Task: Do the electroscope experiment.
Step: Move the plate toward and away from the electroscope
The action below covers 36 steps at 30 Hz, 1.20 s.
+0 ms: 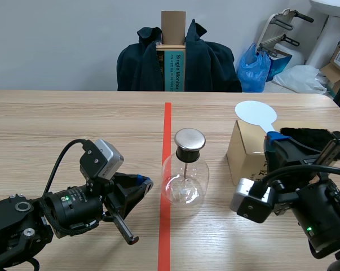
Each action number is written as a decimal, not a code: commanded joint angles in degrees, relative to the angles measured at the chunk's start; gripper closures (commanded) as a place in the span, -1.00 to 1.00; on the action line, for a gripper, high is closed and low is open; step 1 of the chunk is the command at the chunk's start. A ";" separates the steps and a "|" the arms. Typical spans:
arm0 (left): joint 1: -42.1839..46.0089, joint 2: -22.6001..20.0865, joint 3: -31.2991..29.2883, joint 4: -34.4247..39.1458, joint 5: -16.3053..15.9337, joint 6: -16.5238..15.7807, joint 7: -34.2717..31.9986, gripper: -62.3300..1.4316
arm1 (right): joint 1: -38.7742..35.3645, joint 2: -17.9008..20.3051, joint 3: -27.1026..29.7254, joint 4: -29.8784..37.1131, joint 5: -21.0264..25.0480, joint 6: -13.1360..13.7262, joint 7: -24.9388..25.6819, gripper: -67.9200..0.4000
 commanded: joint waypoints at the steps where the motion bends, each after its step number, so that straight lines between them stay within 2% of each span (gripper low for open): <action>1: -0.17 0.15 -0.37 1.55 -0.37 -0.15 -0.96 0.87 | 0.63 0.61 0.39 1.03 0.61 -0.63 -0.04 0.97; 4: -0.17 0.15 -0.37 1.55 -0.35 -0.15 -0.96 0.87 | 0.66 0.61 0.39 1.03 0.61 -0.63 0.46 0.97; 7: -0.17 0.15 -0.37 1.55 -0.35 -0.15 -0.96 0.87 | 0.66 0.61 0.39 1.03 0.59 -0.63 3.06 0.97; 25: -0.17 0.15 -0.37 1.55 -0.35 -0.15 -0.96 0.87 | 0.66 0.61 0.39 1.03 0.57 -0.70 26.05 0.97; 29: -0.17 0.15 -0.37 1.55 -0.35 -0.15 -0.96 0.87 | 0.66 0.61 0.39 1.03 0.57 -0.70 28.65 0.97; 36: -0.17 0.15 -0.37 1.55 -0.35 -0.15 -0.96 0.87 | 0.66 0.61 0.39 1.03 0.57 -0.70 29.66 0.97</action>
